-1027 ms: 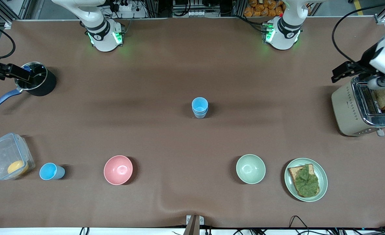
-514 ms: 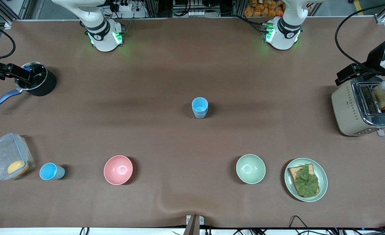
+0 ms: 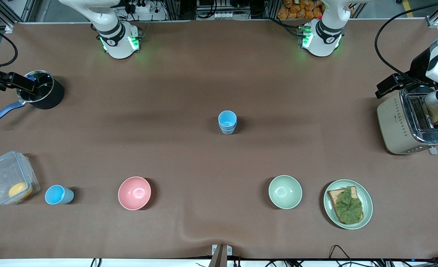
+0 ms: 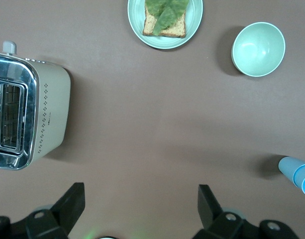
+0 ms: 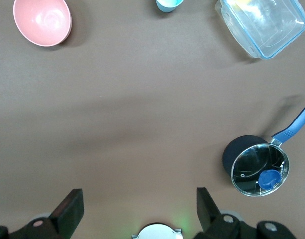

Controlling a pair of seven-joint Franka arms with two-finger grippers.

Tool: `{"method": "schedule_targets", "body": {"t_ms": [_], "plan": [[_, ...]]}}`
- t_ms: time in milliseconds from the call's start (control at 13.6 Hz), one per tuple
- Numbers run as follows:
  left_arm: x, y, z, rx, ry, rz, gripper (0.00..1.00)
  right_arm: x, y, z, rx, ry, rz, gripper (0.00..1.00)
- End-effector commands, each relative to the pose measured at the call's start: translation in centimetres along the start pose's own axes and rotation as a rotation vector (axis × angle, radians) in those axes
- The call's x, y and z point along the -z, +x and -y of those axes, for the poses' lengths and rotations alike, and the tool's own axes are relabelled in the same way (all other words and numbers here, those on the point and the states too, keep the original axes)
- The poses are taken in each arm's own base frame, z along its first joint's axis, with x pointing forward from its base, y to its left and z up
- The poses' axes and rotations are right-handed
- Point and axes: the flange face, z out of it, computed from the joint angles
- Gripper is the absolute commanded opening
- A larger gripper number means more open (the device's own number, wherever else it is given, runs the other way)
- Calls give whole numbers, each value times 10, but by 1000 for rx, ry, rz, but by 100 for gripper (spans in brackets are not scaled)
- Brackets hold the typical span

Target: Stack blue cups with both arms

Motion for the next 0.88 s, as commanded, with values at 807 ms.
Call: {"method": "schedule_targets", "body": {"t_ms": [807], "plan": [[18, 17, 5, -75, -13, -21, 100, 2, -1, -3, 4, 1, 7, 100]]}}
